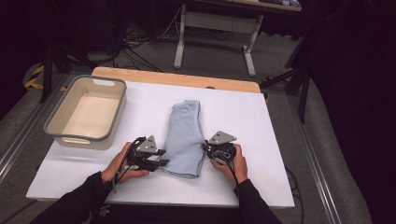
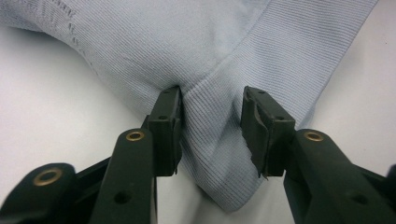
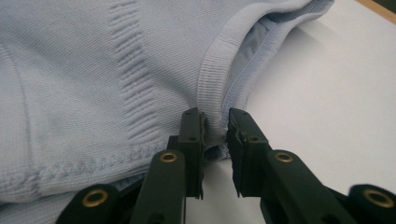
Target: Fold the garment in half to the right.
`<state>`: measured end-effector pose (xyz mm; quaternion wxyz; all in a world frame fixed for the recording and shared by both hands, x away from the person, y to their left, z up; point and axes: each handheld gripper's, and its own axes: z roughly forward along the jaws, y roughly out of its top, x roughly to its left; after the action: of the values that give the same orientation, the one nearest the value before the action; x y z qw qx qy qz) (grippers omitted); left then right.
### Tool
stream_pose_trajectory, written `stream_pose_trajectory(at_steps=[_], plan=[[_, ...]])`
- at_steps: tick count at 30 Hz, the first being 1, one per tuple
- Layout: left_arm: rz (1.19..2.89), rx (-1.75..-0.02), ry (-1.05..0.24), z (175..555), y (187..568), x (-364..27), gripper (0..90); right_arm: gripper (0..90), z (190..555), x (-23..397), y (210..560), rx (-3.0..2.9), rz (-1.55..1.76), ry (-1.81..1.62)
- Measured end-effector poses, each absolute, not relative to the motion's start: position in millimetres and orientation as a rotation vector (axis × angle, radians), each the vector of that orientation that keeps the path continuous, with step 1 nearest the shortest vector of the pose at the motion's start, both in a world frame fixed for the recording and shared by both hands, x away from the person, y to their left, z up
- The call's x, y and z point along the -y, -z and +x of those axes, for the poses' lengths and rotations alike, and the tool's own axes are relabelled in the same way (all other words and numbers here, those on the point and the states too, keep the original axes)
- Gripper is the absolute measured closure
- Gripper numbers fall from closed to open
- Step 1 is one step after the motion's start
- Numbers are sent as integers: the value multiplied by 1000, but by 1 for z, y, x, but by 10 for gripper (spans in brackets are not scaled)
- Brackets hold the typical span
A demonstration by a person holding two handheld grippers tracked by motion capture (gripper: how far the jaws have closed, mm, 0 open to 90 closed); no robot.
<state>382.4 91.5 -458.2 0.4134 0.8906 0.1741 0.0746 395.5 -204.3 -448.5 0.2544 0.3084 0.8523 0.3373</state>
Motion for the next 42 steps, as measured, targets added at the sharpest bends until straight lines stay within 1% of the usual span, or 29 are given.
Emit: stream_pose_trajectory(at_steps=[3,10,13,16,20,24,27,30,32,35,38,42], plan=[[2243,-424,-208,379,457,-89,602,786,395,205,447,-2300,837,-913],[2275,-345,-266,367,451,-82,595,786,394,209,437,-2242,828,-920],[2294,-322,-300,363,452,-78,591,778,395,211,436,-2241,842,-918],[2292,-324,-295,364,453,-77,591,764,397,213,440,-2255,861,-912],[2293,-305,-321,362,450,-78,583,696,401,215,445,-2279,872,-874],[2247,-289,-349,362,441,-82,568,622,400,220,439,-2269,896,-907],[2207,-282,-386,362,433,-84,551,610,398,224,429,-2239,926,-982],[2162,-269,-460,362,425,-85,555,639,394,228,417,-2184,936,-1062],[2122,-252,-493,364,419,-84,575,694,390,228,411,-2144,910,-1095],[2082,-249,-486,375,414,-80,636,809,384,221,408,-2099,828,-1128],[2084,-246,-498,384,415,-75,706,878,383,211,409,-2091,789,-1154],[2098,-233,-495,397,418,-68,807,886,387,197,415,-2110,760,-1172]])
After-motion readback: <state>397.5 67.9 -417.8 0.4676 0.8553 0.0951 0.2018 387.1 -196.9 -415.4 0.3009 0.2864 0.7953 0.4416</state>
